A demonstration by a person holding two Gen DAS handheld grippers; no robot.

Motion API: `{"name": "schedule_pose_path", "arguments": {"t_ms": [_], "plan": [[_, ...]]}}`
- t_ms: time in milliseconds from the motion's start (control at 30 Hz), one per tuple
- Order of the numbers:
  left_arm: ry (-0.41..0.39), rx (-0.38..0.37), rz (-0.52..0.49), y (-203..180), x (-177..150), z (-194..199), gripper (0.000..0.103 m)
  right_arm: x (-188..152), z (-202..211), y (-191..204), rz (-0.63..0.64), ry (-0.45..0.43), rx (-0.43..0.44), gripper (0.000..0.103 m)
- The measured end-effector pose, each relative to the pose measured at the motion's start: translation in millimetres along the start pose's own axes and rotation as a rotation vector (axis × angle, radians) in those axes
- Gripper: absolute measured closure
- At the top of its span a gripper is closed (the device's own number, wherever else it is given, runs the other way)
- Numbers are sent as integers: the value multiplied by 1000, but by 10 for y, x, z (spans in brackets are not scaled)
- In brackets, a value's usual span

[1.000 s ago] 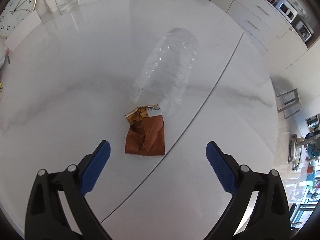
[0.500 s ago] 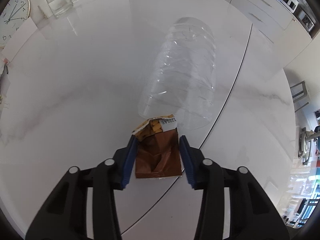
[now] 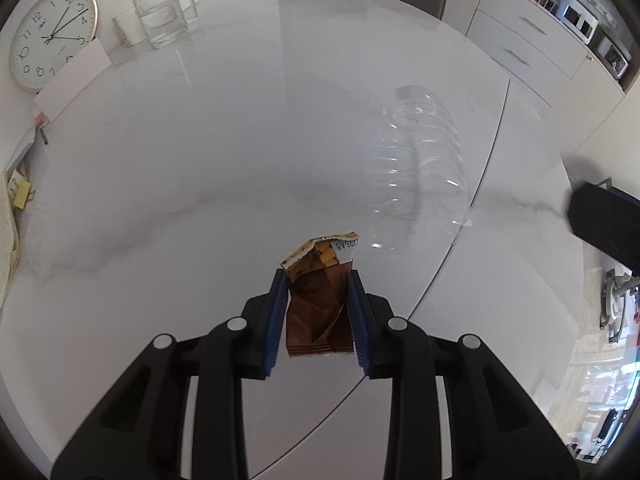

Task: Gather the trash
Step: 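Grasp the brown wrapper with the left tool while the right grasps the plastic bottle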

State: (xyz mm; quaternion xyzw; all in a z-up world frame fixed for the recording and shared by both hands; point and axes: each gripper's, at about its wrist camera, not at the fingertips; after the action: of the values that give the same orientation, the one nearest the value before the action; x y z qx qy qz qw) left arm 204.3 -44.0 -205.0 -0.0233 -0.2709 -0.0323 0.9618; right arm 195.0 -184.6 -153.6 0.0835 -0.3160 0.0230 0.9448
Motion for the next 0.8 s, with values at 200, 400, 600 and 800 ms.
{"name": "schedule_pose_path", "arguments": {"t_ms": [200,400,600,800], "plan": [[-19,42,37,391,-19,68,73,154,-491,272,-22,42,-32,2],[-17,39,138,709,45,20,73,277,-974,399,-91,98,-76,2],[-6,42,167,784,97,-117,73,273,-1217,458,-82,131,-125,2],[15,40,177,804,134,-236,73,232,-1303,452,-51,160,-105,39]]}}
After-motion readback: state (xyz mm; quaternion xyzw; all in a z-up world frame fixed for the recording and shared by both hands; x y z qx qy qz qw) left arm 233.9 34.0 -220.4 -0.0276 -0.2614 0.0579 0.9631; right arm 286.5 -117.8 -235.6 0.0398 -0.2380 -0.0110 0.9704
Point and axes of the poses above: each gripper's, at about its wrist camera, not at the fingertips, and z roughly against the way its jaws point, y to its left, x to its top, and after that the axes turned 10 degrees about -y, right-handed
